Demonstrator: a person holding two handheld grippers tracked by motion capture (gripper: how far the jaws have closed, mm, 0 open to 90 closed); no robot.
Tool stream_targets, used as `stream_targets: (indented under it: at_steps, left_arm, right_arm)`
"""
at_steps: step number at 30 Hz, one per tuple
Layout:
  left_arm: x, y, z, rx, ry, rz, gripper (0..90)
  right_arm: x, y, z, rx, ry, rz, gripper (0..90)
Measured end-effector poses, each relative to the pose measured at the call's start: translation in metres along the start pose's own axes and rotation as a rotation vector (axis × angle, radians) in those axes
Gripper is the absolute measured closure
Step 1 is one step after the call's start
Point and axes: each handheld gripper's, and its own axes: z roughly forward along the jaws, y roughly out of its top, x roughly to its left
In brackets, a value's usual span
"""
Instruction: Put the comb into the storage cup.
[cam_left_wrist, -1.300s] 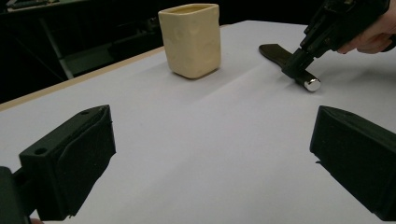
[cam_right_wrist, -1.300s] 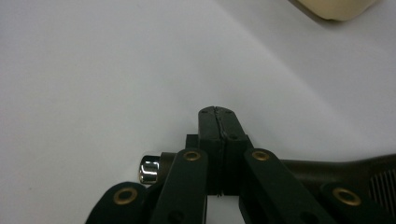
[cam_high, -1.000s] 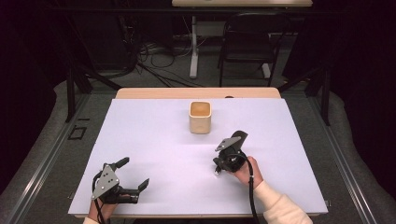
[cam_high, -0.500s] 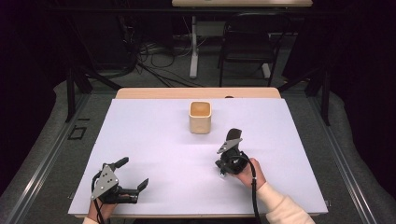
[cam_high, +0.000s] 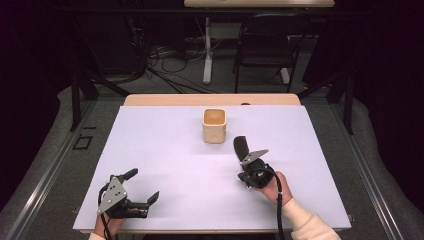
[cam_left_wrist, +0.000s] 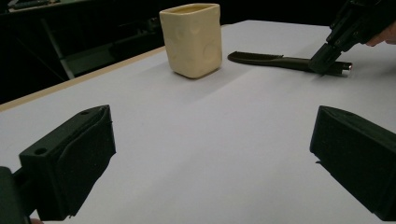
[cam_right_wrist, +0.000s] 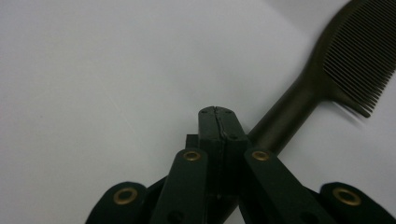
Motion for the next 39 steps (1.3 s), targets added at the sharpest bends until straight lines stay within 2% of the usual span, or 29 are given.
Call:
stream_targets:
  at_steps: [8,16,30,32,36,39]
  left_arm:
    - [0.000,0.000,0.000,0.000,0.000,0.001,0.0]
    - [0.000,0.000,0.000,0.001,0.000,0.001,0.0]
    - [0.000,0.000,0.000,0.002,-0.002,0.000,0.0]
    - [0.000,0.000,0.000,0.001,-0.003,0.002,0.0]
    - [0.000,0.000,0.001,0.000,-0.004,0.004,0.0]
    - [0.000,0.000,0.001,0.001,-0.003,0.002,0.0]
  right_arm:
    - [-0.010,-0.007,-0.007,0.007,-0.027,0.029,90.0]
    - [-0.026,-0.016,-0.014,0.004,-0.066,0.079,90.0]
    - [-0.042,-0.023,-0.019,0.019,-0.118,0.085,90.0]
    - [-0.044,-0.025,-0.020,0.023,-0.128,0.098,90.0]
    - [-0.048,-0.027,-0.020,0.026,-0.129,0.096,89.8]
    - [-0.048,-0.027,-0.020,0.021,-0.117,0.091,86.5]
